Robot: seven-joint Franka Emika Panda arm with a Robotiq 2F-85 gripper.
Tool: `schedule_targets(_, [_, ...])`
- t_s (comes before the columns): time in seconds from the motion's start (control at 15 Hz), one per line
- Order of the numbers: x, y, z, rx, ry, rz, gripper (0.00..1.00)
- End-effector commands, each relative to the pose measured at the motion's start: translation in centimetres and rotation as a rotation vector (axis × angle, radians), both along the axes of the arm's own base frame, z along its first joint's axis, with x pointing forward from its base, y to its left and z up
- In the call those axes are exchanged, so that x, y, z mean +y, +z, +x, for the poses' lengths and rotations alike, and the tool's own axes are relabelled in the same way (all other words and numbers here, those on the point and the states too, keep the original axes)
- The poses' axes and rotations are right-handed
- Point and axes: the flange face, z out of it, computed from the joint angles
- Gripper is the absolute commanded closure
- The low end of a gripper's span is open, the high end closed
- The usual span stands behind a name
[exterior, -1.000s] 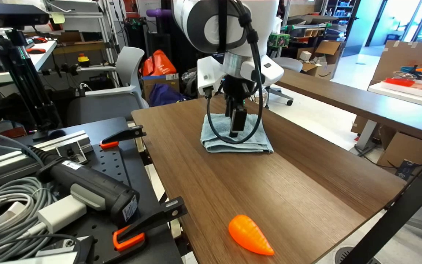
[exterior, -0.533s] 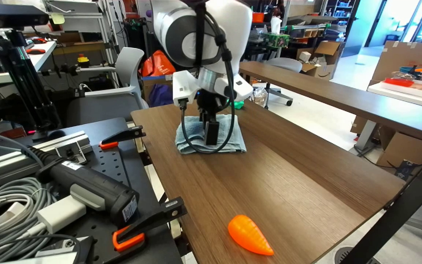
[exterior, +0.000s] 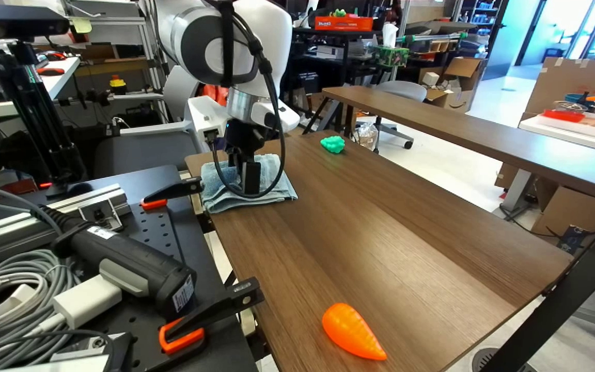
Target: Use the towel to wipe the table
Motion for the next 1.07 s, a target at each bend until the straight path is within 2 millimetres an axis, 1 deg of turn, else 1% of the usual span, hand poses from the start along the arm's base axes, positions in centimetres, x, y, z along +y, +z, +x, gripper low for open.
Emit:
schedule_targets(0.0, [-3.8, -0.6, 3.1, -0.013, -0.083, -0.02, 0.0])
schedule_targets(0.07, [-5.1, -0.3, 4.5, -0.034, -0.127, -0.028, 0.0])
schedule_targets(0.13, [-6.9, -0.1, 5.9, -0.053, -0.173, -0.035, 0.0])
schedule_targets(0.27, [-10.0, 0.4, 8.2, -0.086, -0.244, -0.051, 0.0])
schedule_targets(0.33, [-11.3, 0.6, 8.7, -0.084, -0.266, -0.066, 0.0])
schedule_targets(0.4, [-12.1, 0.8, 8.5, -0.084, -0.27, -0.077, 0.0])
schedule_targets(0.47, [-12.4, 0.3, 8.2, -0.087, -0.251, -0.081, 0.0])
schedule_targets(0.53, [-12.0, 0.3, 7.0, -0.077, -0.23, -0.097, 0.0])
schedule_targets(0.6, [-11.7, -0.1, 6.0, -0.065, -0.201, -0.105, 0.0])
schedule_targets(0.8, [-10.0, -1.2, 2.1, 0.006, -0.086, -0.141, 0.0])
schedule_targets(1.0, [-8.2, -1.0, -1.7, 0.061, 0.035, -0.169, 0.0])
